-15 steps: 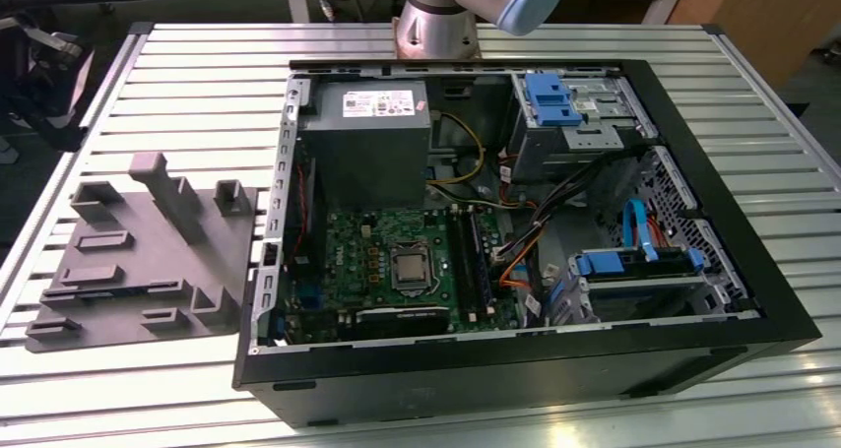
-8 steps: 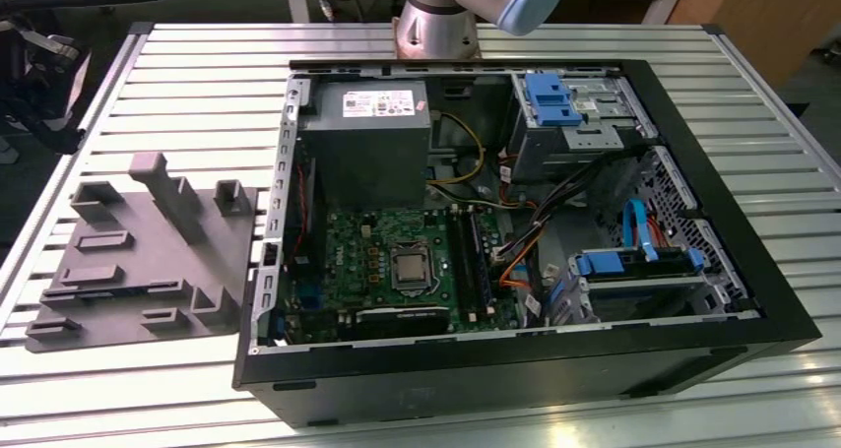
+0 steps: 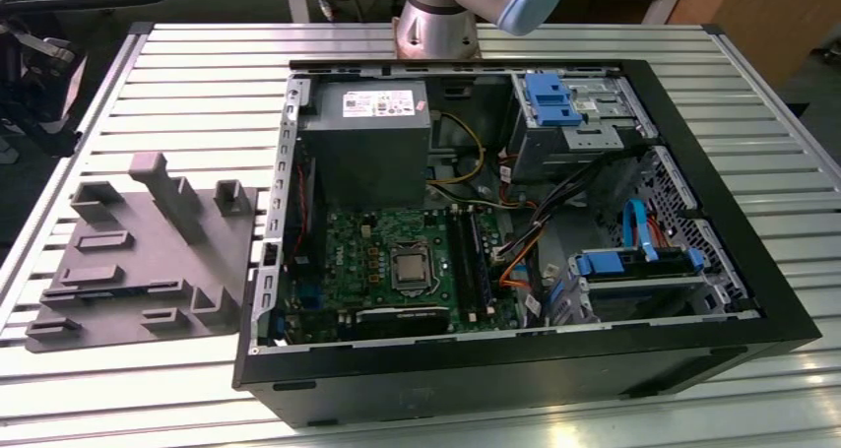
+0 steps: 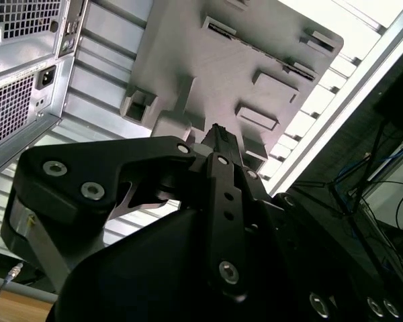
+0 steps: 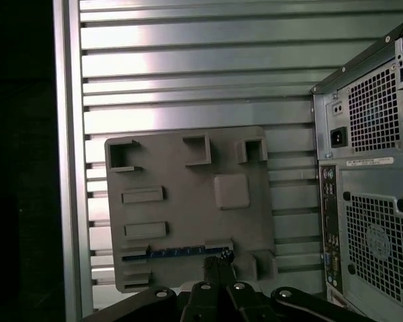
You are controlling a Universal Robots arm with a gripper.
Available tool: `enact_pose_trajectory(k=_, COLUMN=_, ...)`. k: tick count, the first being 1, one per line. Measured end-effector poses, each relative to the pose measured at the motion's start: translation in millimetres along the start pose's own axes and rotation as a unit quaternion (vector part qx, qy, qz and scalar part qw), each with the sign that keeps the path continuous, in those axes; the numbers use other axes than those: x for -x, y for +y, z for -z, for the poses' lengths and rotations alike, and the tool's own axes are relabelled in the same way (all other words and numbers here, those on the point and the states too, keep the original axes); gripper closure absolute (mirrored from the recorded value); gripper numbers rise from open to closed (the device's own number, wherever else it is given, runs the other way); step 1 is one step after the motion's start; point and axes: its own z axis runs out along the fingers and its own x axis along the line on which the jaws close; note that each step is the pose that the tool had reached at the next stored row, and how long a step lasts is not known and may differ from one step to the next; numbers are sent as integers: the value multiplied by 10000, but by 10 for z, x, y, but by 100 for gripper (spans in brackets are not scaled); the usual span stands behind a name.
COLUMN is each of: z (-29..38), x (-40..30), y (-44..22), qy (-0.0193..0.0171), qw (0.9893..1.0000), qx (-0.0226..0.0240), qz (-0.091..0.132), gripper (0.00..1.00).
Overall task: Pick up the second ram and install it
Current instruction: 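Reach for the second ram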
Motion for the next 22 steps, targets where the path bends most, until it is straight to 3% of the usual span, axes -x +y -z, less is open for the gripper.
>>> enact_pose_trajectory(k=22, z=-24, x=-53, y=-63, qy=0, qw=10000, qx=0, qz=0, gripper=89)
